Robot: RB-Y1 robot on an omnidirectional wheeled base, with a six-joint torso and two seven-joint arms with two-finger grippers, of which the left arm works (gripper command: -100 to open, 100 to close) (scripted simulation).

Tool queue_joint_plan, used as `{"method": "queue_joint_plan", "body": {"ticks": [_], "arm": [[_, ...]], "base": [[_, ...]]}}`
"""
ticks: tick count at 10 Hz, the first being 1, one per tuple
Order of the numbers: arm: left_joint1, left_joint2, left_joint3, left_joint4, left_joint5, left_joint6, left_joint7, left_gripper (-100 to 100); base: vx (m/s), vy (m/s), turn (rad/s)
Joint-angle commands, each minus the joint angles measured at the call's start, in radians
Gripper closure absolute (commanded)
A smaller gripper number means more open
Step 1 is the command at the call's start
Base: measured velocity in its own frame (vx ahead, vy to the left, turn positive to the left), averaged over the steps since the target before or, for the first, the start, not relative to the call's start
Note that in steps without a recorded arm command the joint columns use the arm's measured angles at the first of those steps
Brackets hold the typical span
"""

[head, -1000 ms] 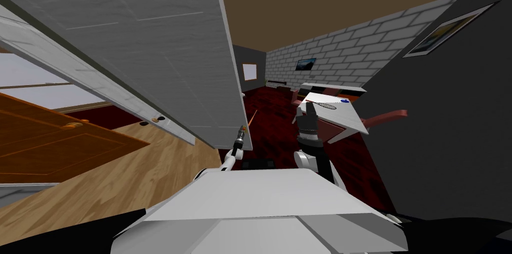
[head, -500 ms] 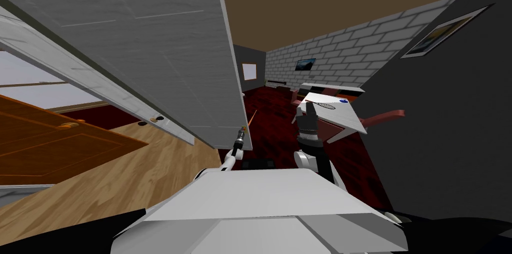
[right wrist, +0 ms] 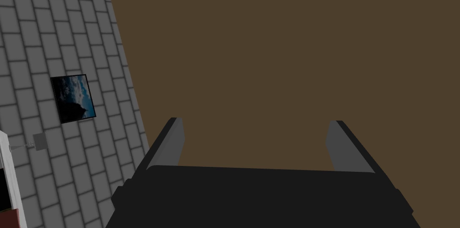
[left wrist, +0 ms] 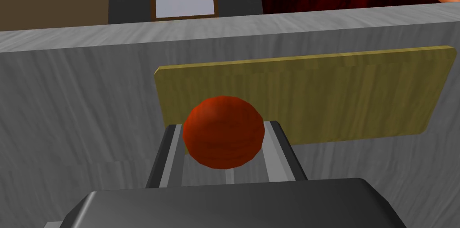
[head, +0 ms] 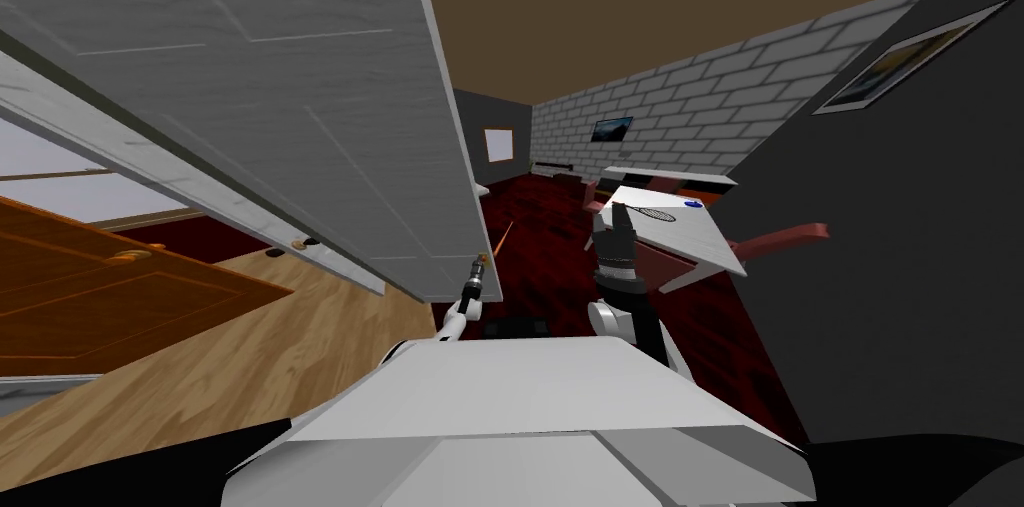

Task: Push the door open

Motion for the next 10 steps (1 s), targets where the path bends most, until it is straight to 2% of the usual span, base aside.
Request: {"method": "queue_joint_plan", "body": {"ticks": [1,3,5,6,7,8,10], "arm": [[-0.024,0.027,0.029,0.011,0.02,-0.006,-0.011,100],[-0.024,0.03,0.052,0.007,0.037,-0.003,-0.019,100],[-0.024,0.019,0.072,0.004,0.052,-0.001,-0.027,100],[-0.023,0.005,0.084,0.002,0.061,0.0,-0.031,100],[-0.027,0.013,0.077,0.013,0.056,-0.003,-0.029,100],[-0.028,0.028,0.095,0.012,0.068,-0.005,-0.035,100],[-0.028,0.028,0.095,0.012,0.068,-0.005,-0.035,100]], "base": [[0.204,-0.125,0.05],[0.258,-0.135,0.087],[0.237,-0.119,0.076],[0.202,-0.102,0.092],[0.091,-0.038,0.034],[0.153,-0.054,0.031],[0.119,-0.037,0.024]]}}
